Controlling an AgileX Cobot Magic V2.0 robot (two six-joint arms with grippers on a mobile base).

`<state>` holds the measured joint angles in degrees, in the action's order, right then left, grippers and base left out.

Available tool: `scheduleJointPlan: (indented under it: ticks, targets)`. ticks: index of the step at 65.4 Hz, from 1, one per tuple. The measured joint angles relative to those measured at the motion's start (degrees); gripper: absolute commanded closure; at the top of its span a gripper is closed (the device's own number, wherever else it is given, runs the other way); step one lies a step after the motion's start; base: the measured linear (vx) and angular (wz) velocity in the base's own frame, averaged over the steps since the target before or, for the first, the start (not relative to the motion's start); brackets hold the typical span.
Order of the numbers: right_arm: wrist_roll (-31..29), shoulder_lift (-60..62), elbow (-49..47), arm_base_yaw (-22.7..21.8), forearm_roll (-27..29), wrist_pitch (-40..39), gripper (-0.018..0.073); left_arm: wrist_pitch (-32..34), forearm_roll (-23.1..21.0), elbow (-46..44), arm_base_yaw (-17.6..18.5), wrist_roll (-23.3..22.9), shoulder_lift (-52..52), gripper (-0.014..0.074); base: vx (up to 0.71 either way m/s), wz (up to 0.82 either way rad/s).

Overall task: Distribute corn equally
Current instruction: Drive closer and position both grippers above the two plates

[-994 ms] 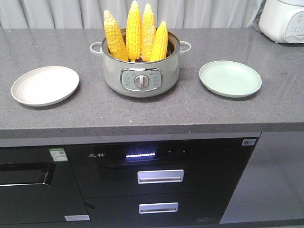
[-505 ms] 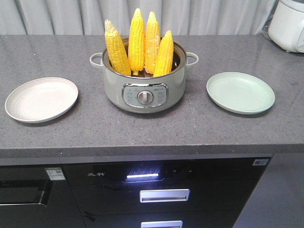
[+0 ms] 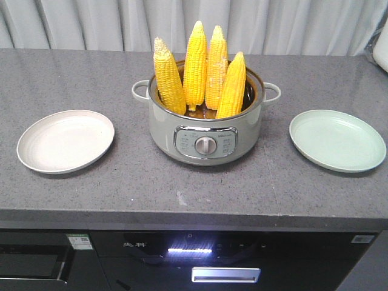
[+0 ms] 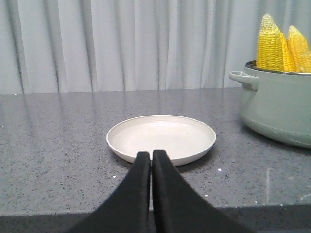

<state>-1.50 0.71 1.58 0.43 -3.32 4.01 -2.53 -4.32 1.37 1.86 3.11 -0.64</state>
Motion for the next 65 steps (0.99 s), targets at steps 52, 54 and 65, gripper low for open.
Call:
scheduleJointPlan:
  ticks: [52, 54, 65]
  targets:
    - [0.00, 0.00, 0.00, 0.00, 0.00, 0.00, 0.0563, 0.00, 0.00, 0.00, 0.00, 0.00, 0.00, 0.0603, 0.08, -0.01]
    - [0.00, 0.00, 0.00, 0.00, 0.00, 0.00, 0.0563, 0.00, 0.00, 0.00, 0.00, 0.00, 0.00, 0.0603, 0.06, -0.05]
    - [0.00, 0.00, 0.00, 0.00, 0.00, 0.00, 0.0563, 0.00, 0.00, 0.00, 0.00, 0.00, 0.00, 0.0603, 0.06, -0.07]
